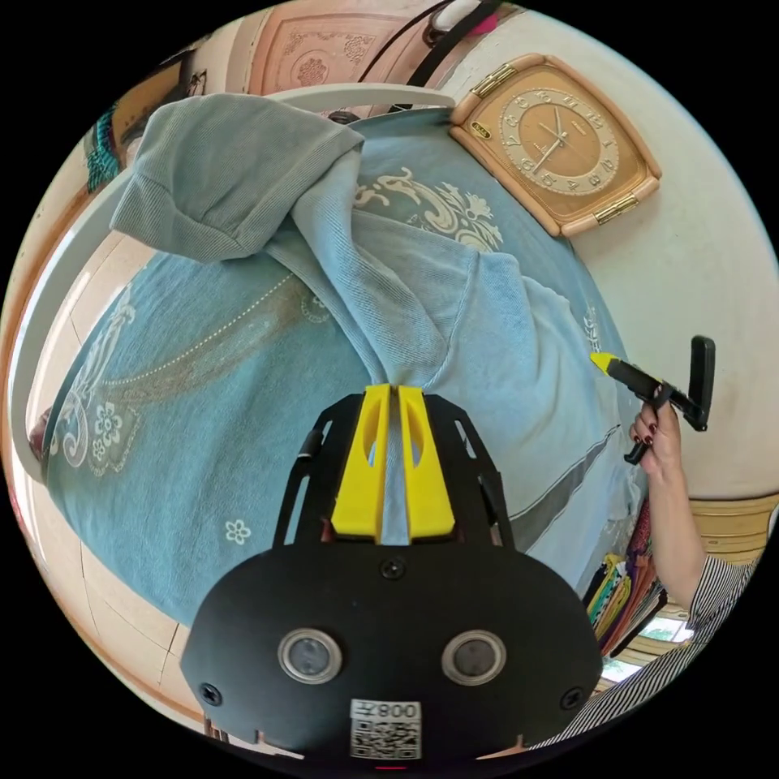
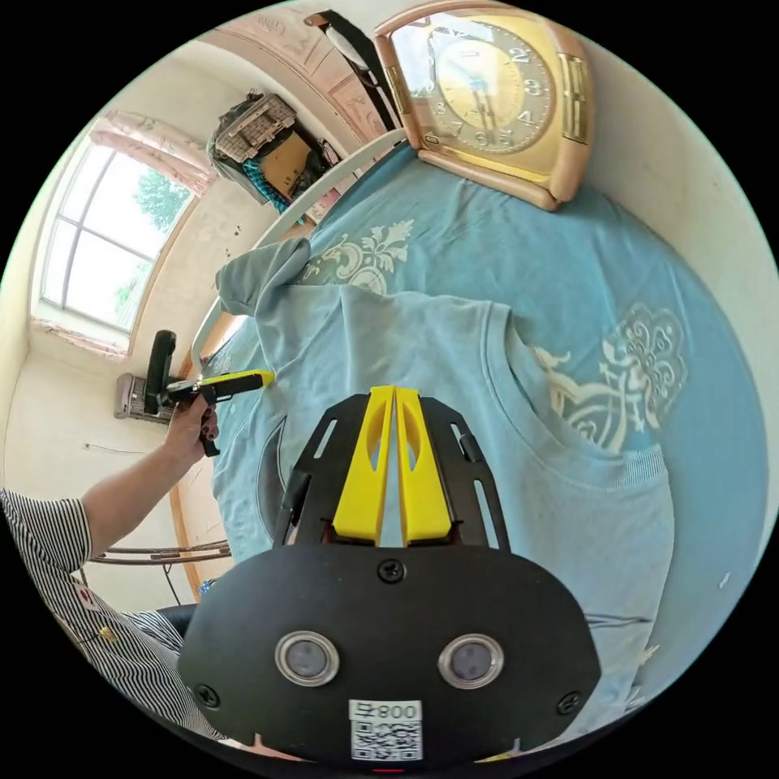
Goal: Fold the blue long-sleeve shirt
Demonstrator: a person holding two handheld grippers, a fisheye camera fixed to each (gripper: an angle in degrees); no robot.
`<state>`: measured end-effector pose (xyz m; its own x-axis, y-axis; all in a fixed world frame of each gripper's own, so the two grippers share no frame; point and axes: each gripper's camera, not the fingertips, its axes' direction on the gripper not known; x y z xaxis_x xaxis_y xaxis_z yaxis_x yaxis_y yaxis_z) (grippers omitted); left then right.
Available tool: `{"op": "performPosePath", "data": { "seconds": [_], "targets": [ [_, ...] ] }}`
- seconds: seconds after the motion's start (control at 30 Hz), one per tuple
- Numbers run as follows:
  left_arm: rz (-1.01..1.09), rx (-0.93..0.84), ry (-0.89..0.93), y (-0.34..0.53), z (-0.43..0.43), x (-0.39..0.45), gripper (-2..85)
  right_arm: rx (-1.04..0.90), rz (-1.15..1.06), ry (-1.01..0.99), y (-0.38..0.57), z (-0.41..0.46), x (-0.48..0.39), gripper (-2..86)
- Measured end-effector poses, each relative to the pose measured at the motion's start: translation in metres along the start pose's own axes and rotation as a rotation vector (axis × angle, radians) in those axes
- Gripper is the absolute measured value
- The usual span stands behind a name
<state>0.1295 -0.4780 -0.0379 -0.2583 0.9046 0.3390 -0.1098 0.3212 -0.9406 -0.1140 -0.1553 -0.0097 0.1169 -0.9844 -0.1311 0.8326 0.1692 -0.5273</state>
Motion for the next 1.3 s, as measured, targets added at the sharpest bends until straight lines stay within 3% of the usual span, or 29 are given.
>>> {"op": "performPosePath", "data": {
  "seconds": [0.33, 0.7, 0.87, 1.13, 1.27, 1.3],
  "targets": [
    [-0.001, 0.074, 0.090, 0.040, -0.068, -0.032, 0.4, -0.165, -0.106, 0.133, -0.102, 0.090, -0.057, 0.0],
    [-0.050, 0.112, 0.151, 0.046, -0.077, -0.036, 0.8, -0.095, -0.100, 0.247, -0.096, 0.075, -0.080, 0.0],
    [0.026, 0.224, 0.122, 0.069, -0.111, -0.010, 0.7, 0.087, -0.039, 0.252, -0.035, 0.013, -0.064, 0.1],
    [0.373, 0.113, 0.113, -0.020, -0.035, 0.092, 0.2, 0.012, 0.083, 0.304, 0.002, 0.029, -0.022, 0.0],
    [0.409, -0.006, -0.035, -0.077, 0.024, 0.119, 0.3, 0.047, 0.011, 0.442, 0.013, 0.042, -0.046, 0.0],
    [0.399, 0.009, -0.002, -0.082, 0.032, 0.118, 0.2, 0.080, -0.001, 0.470, 0.020, 0.046, -0.051, 0.0]
  ]
}}
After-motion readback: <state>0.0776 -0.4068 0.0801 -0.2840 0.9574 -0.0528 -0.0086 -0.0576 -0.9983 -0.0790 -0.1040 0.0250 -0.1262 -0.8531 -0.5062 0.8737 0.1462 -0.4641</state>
